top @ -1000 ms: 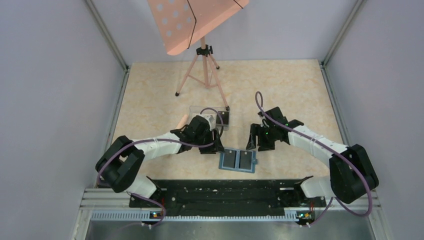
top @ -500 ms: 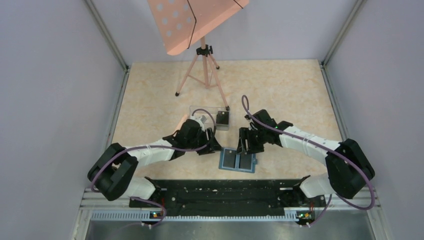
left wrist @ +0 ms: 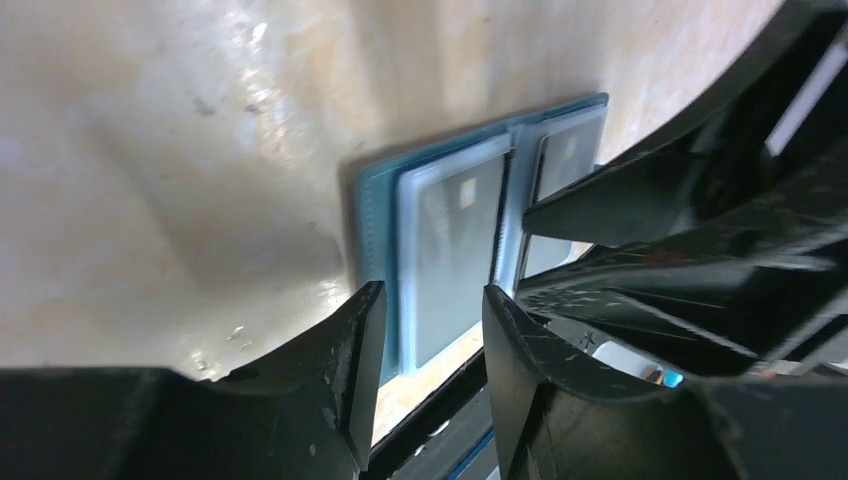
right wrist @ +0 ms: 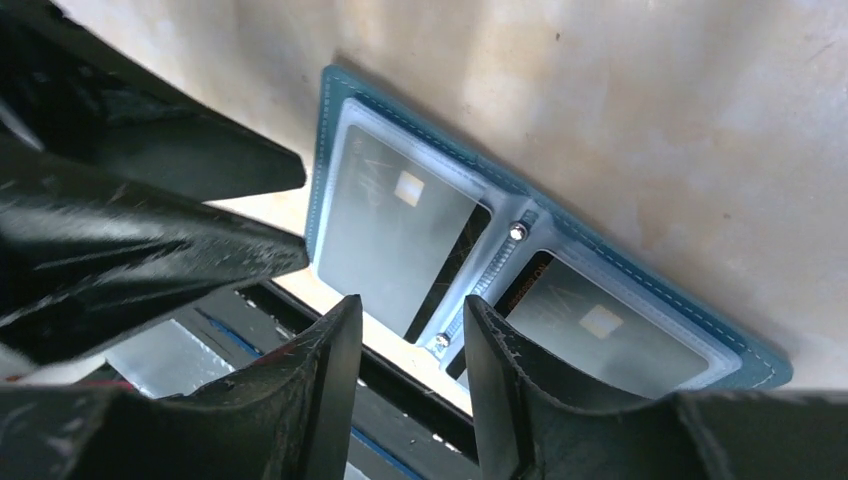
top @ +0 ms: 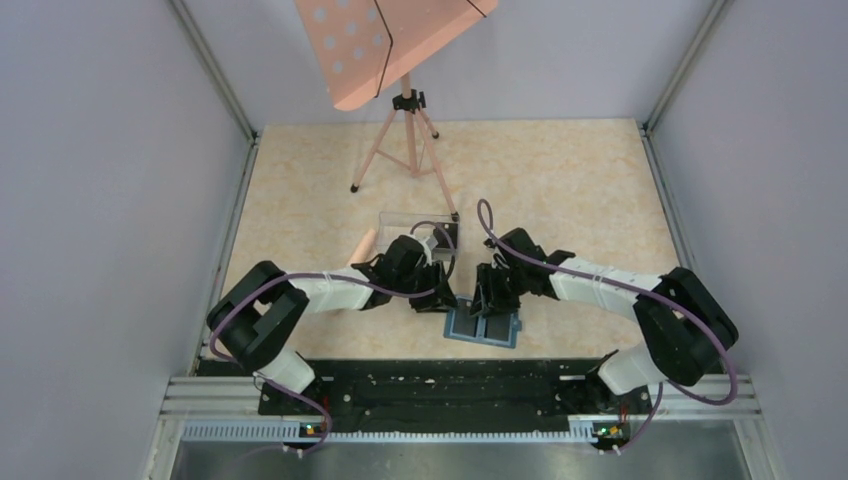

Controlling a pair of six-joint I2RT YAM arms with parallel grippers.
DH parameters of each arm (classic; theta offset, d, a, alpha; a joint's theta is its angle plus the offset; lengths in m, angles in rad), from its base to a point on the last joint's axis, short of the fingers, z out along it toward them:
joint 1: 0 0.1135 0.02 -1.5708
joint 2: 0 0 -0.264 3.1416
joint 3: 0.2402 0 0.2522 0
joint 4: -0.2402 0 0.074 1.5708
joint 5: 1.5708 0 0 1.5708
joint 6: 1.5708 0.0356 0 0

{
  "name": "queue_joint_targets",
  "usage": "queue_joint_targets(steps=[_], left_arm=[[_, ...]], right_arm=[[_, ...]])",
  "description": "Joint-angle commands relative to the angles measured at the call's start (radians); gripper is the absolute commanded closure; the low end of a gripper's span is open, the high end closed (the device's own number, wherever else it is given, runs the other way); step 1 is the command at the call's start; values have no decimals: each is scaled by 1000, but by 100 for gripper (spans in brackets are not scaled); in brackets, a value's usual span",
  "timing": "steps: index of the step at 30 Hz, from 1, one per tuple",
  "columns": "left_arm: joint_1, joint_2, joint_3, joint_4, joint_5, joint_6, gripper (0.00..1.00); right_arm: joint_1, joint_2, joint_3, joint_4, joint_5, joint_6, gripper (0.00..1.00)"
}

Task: Put the credit cards into the card holder
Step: Close the card holder at the center of the board.

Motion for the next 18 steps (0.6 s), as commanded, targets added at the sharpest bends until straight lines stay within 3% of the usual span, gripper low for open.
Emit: queue_joint_targets(steps=[1,18], left_arm=[[-37,-18,102,-163,-102,77,54],[-83,61,168,-167,-73,93,56]], right_arm=[[14,30,-15,51,-16,10,59],[14,66,-32,45,6,-2,64]])
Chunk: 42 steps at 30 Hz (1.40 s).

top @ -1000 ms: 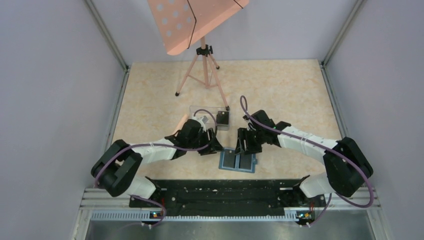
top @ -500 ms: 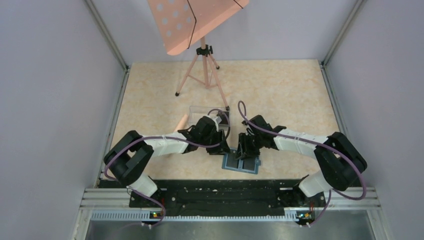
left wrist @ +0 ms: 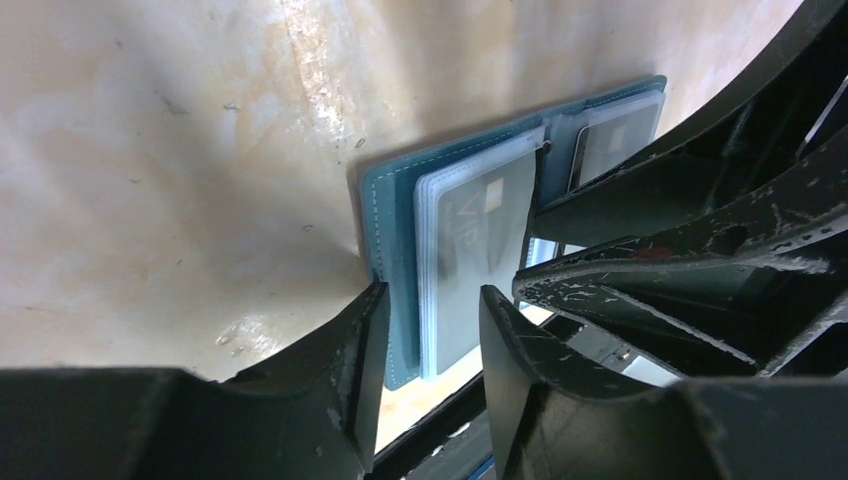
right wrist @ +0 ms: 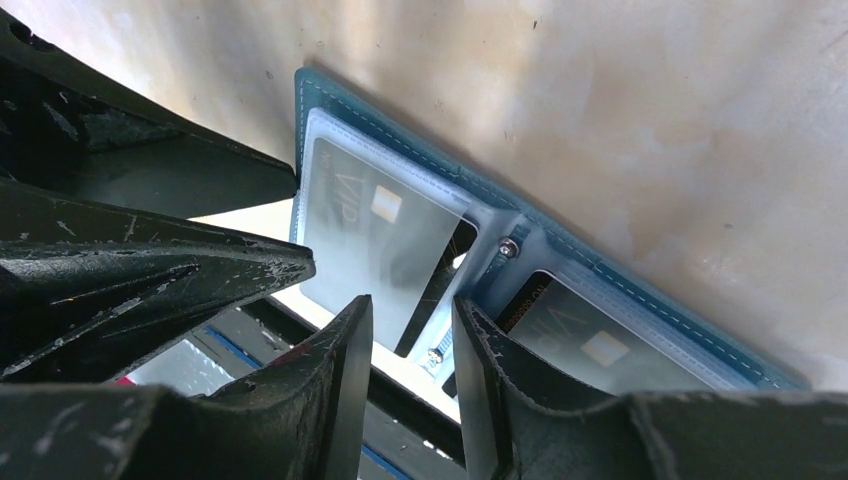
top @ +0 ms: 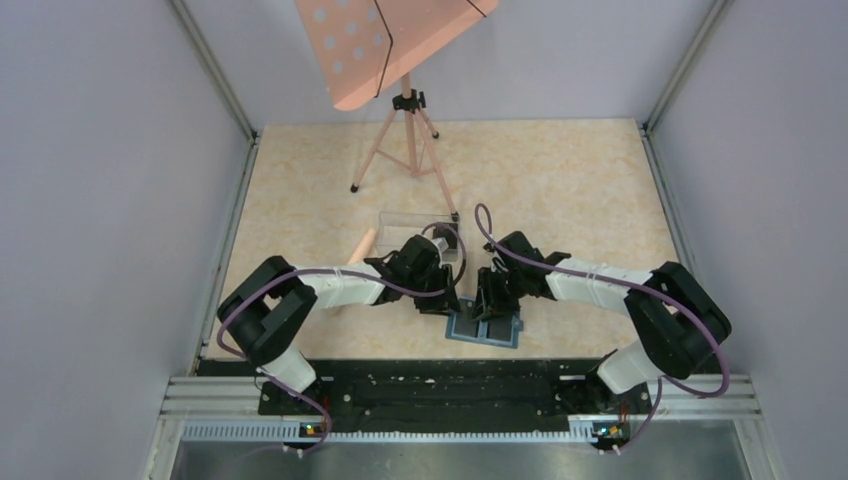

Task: Put the credit cards into the card holder
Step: Close the card holder at the center of the board.

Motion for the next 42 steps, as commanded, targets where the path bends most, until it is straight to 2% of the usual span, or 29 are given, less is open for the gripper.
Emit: queue_joint_targets(steps=[1,6,12,17,27,33,42], left_arm=[[-20,19,59,4,13,28,58],[-45,35,115,-71,-24,54,62],[-73,36,168,-179,-113,88,55],[-81,53,188,-187,-110,97,55],[-116,84,267,-301,-172,150,55],[-122,73,286,-305,-179,156,65],[-120,51,268,-261,-161,135,69]], right_arm=[[14,18,-12,20,13,-7,65],[14,22,-12,23,7,-7,69],[14,19,-12,23,7,-9,70],[14,18,-13,24,7,-9,70],[14,17,-16,30,1,-8,70],[14,15,-18,37,-2,-7,70],[14,-15,-12,43,-15,-8,70]])
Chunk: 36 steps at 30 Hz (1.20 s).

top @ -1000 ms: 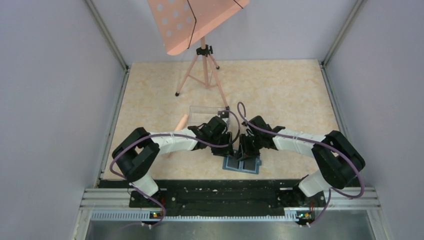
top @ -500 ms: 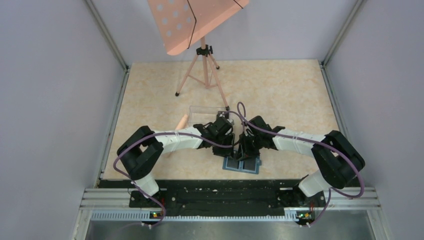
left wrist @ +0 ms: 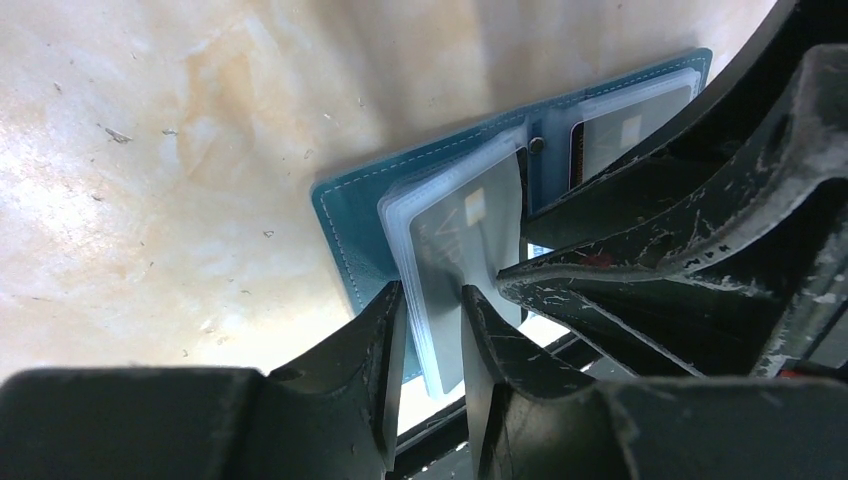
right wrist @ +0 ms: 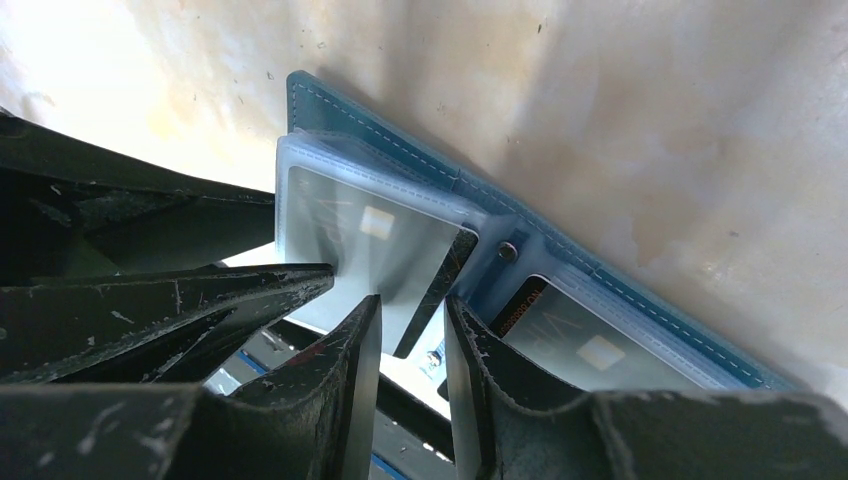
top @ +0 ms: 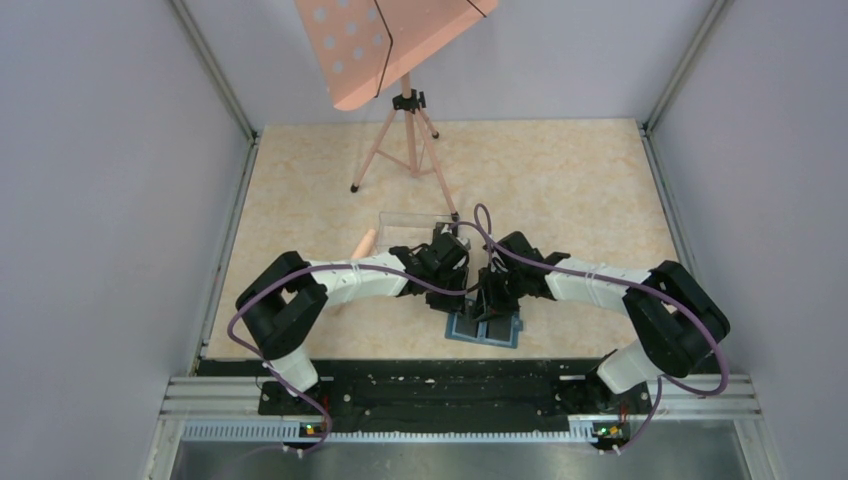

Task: Put the credit cards into the card holder
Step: Close the card holder at the center of the board.

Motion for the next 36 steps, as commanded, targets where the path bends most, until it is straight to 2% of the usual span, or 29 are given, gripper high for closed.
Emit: queue_joint_targets(steps=[1,6,12,15,18,28,30,33,36], left_arm=[[-5,-34,18,42,7,-7,68],[-4,-42,19,-12,-58,-11,64],[2,-84,-14,-6,-92,-27,57],[6,-112,-46,30,-94,-42,51],[18,-120,-74,66,-71,-52,47],[38,-43,-86,80,3,-63,49],[40,-25,-80,77,11,-63,51],[40,-5,-71,61,15,-60,61],[41,6,-68,52,18,-60,64]], right_arm=[[14,-30,-5,27,-6,-7,70],[14,-73,21,-8,8,-17,67],[14,-114,48,-48,31,-26,55],[14,-138,53,-85,71,-35,52],[10,-178,45,-136,131,-34,44],[-97,-308,-40,-279,182,-36,43],[-124,-312,-62,-283,161,-46,43],[-133,-304,-77,-282,142,-56,46],[-133,-280,-78,-269,116,-66,51]])
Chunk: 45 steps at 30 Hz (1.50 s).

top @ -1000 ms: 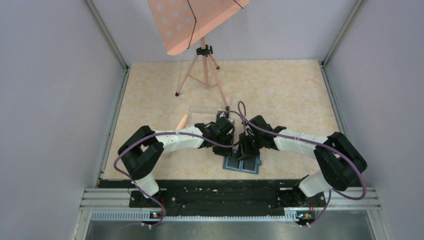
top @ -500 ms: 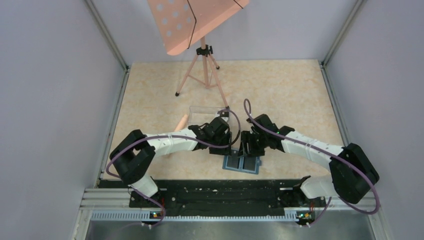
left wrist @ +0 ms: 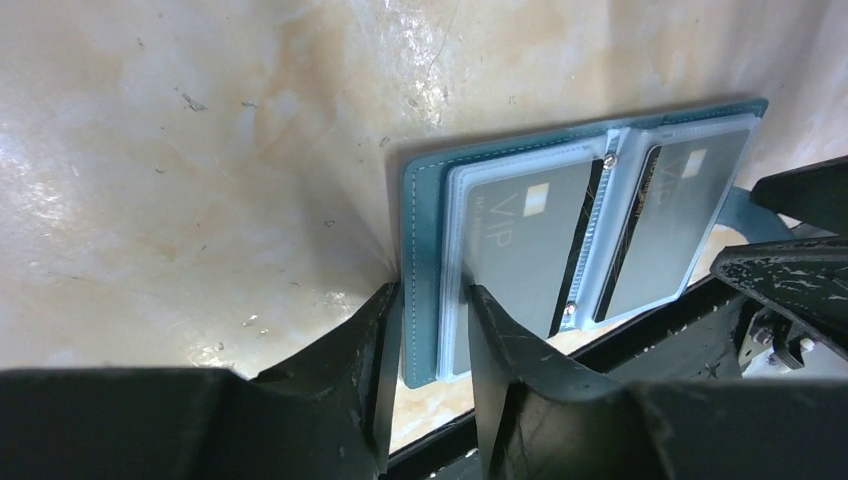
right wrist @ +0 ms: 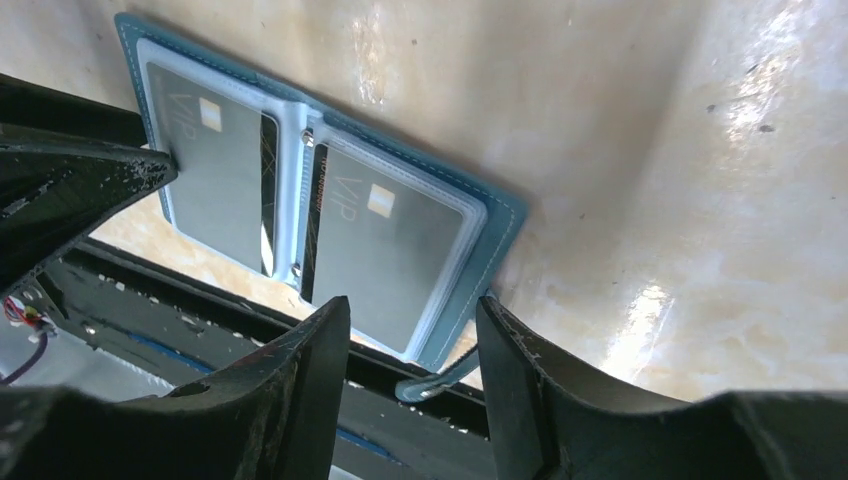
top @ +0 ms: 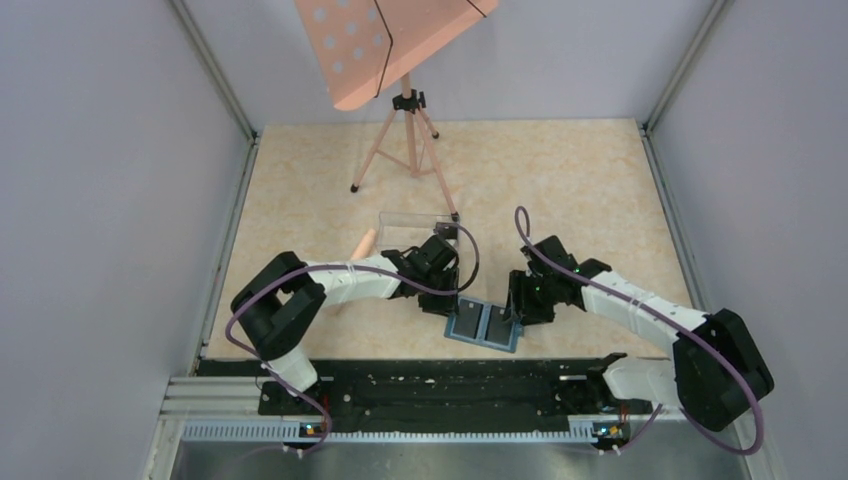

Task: Put the credit cards into the card holder
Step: Close the card holder at the center of the board.

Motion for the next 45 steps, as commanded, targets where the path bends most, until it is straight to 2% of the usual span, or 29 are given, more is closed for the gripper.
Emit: queue_joint_targets(steps=[1,8,18,34,41,45], left_arm=[[3,31,16,-2,13,3,66],[3,43,19,-5,20,2,80],[3,52,16,-19,9,-6,100],[3,63,10,-20,9,-11,100],[3,63,9,-14,14,-9,100],[3,64,8,-11,17,-7,100]], right_arm=[[-4,18,4,12,-44,-24,53],[-4,47,7,51,-80,-26,61],[-5,58,25,79,-96,6,64],[-44,71,37,-99,28,-8,62],[-43,110,7,24,-114,6,62],[-44,107,14,41,-128,6,63]])
